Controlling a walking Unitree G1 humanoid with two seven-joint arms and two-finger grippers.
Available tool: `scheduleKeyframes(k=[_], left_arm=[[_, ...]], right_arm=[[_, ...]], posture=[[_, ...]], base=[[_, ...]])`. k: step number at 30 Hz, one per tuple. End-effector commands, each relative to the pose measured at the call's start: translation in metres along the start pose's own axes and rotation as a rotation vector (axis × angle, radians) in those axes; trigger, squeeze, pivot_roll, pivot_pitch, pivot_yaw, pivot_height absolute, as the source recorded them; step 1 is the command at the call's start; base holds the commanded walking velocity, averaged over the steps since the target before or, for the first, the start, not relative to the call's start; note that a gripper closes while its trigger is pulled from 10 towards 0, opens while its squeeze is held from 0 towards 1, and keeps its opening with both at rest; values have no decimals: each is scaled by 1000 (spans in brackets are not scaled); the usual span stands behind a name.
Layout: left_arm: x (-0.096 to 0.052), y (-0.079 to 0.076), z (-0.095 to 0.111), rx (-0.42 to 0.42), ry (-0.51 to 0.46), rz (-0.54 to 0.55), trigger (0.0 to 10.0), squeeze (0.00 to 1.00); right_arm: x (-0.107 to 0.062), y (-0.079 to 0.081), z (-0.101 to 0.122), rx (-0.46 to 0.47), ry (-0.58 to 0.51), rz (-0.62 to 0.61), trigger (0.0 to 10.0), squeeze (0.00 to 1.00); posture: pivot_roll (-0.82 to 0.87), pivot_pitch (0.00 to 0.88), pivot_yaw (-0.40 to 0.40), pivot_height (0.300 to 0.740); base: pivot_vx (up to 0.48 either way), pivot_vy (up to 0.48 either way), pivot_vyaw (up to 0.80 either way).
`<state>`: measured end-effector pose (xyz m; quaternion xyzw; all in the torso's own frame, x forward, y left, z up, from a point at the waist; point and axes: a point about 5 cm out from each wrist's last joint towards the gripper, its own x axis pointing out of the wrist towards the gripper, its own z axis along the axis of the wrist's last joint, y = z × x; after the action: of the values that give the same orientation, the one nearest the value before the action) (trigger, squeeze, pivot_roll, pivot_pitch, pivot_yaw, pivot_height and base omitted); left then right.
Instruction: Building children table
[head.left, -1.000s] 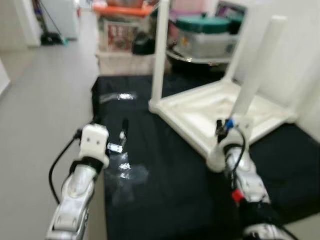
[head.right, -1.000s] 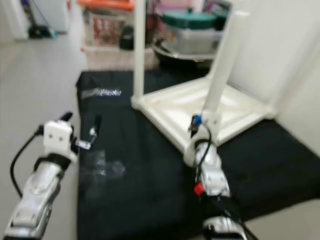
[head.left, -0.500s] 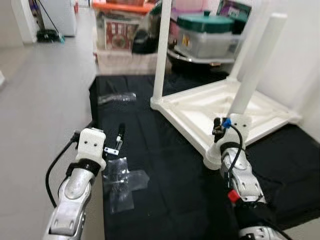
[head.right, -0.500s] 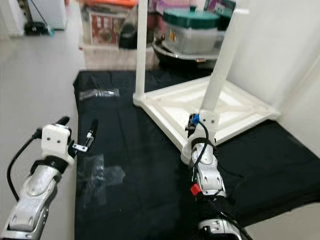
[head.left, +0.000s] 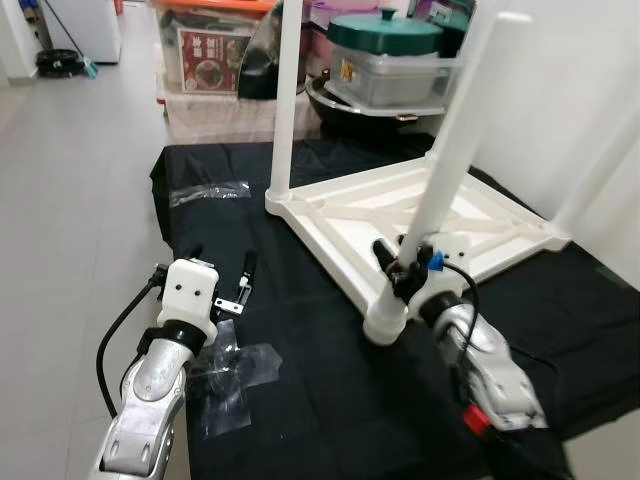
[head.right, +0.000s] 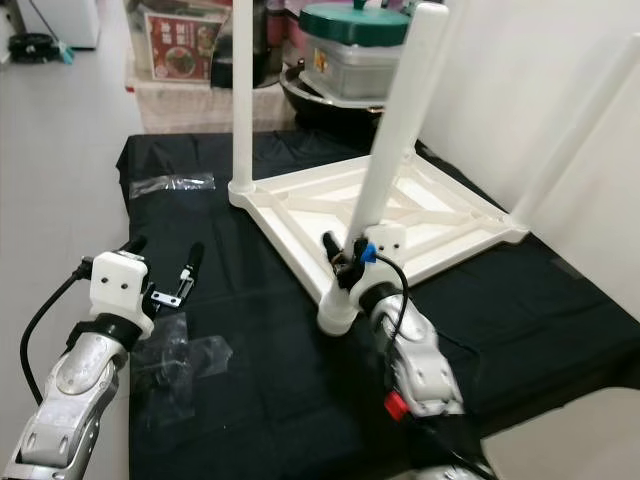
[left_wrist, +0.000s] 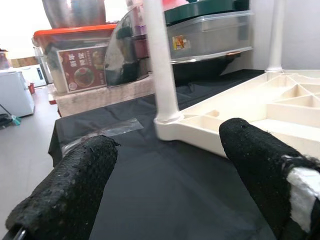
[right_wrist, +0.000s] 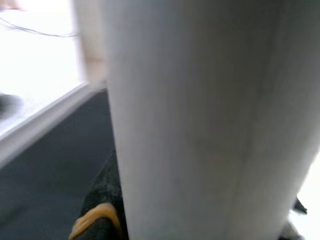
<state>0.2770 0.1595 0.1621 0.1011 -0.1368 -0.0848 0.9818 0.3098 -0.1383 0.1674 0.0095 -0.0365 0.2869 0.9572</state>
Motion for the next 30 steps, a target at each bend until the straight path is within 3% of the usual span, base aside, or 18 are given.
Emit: scheduleKeyframes(k=[1, 9, 13, 14, 16, 17, 18, 26, 30], left_arm=[[-3, -2, -7, 1, 36, -10, 10000, 0], [-3, 0, -8, 7, 43, 2, 10000, 0], [-5, 1, -10, 8, 50, 8, 10000, 0], [-5, 0, -11, 8, 54, 8, 10000, 0], [-5, 0, -11, 7, 56, 7, 10000, 0], [-5, -1, -12, 7, 58, 5, 10000, 0], [-5, -1, -13, 7, 60, 3, 10000, 0], [-4, -2, -13, 6, 63, -2, 10000, 0], [-4, -2, -15, 7, 66, -3, 10000, 0]], right_arm=[[-3, 6, 3, -28, 21, 94, 10000, 0], [-20, 17, 2, -89, 105, 348, 10000, 0], [-21, 19, 3, -61, 106, 374, 10000, 0], [-20, 19, 4, -50, 101, 356, 10000, 204], [-20, 19, 4, -44, 98, 344, 10000, 204], [-21, 21, 3, -28, 96, 347, 10000, 875], [-22, 24, 4, -16, 89, 353, 10000, 1000], [-39, 42, 17, 105, 57, 549, 10000, 1000], [-38, 38, 30, 52, 34, 602, 10000, 1000]], posture=[[55, 0, -127, 740], [58, 0, -134, 740], [58, 0, -134, 740], [55, 0, -132, 740], [55, 0, -132, 740], [51, 0, -130, 740], [51, 0, -130, 740], [44, 0, -127, 740], [44, 0, -127, 740]], base=[[0, 0, 0], [0, 0, 0], [0, 0, 0], [0, 0, 0], [0, 0, 0], [0, 0, 0], [0, 0, 0], [0, 0, 0], [0, 0, 0]])
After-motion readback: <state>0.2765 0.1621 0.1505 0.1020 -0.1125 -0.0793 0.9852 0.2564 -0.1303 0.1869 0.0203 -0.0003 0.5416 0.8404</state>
